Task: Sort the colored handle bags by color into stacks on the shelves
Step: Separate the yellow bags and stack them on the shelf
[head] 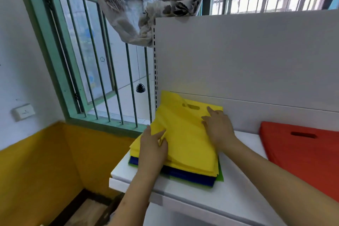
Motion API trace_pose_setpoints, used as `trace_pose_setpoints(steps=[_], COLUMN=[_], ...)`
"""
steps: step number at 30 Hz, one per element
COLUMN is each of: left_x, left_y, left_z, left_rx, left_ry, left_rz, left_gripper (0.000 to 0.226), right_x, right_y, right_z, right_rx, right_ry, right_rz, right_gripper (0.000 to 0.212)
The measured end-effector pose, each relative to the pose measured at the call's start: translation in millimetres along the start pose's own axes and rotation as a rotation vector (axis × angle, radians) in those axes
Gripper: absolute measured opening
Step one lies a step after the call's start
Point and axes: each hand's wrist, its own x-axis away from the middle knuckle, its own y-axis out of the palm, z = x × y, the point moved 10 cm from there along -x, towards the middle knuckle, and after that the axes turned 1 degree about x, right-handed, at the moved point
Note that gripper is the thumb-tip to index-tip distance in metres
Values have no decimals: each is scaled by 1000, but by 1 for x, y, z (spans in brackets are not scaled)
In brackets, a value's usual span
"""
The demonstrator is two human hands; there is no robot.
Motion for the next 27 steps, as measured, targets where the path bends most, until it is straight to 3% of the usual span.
trace_pose_setpoints(steps=[2, 5, 10, 13, 20, 27], left_x=[5, 12, 22, 38, 135, 218], left_y=[-8, -12, 22, 69, 191, 281], left_z=[13, 42, 84, 116, 206, 288], left_rx=[336, 625, 909, 1109, 1211, 1058], left_ry=[30, 88, 61, -9, -46, -13], left_rz=[4, -23, -211, -362, -670, -815], left_gripper=[37, 37, 57, 54, 26, 32], right_x=[12, 35, 99, 168, 345, 451], right_y=[-16, -42, -95, -127, -159, -176], right_z=[11, 40, 105, 156, 283, 419], right_rx=[-108, -227, -258, -213, -100, -158], right_ry=[65, 148, 228, 386, 683, 871], right_rz=[29, 70, 243, 371, 483, 556], right_gripper=[41, 35, 25, 24, 35, 36])
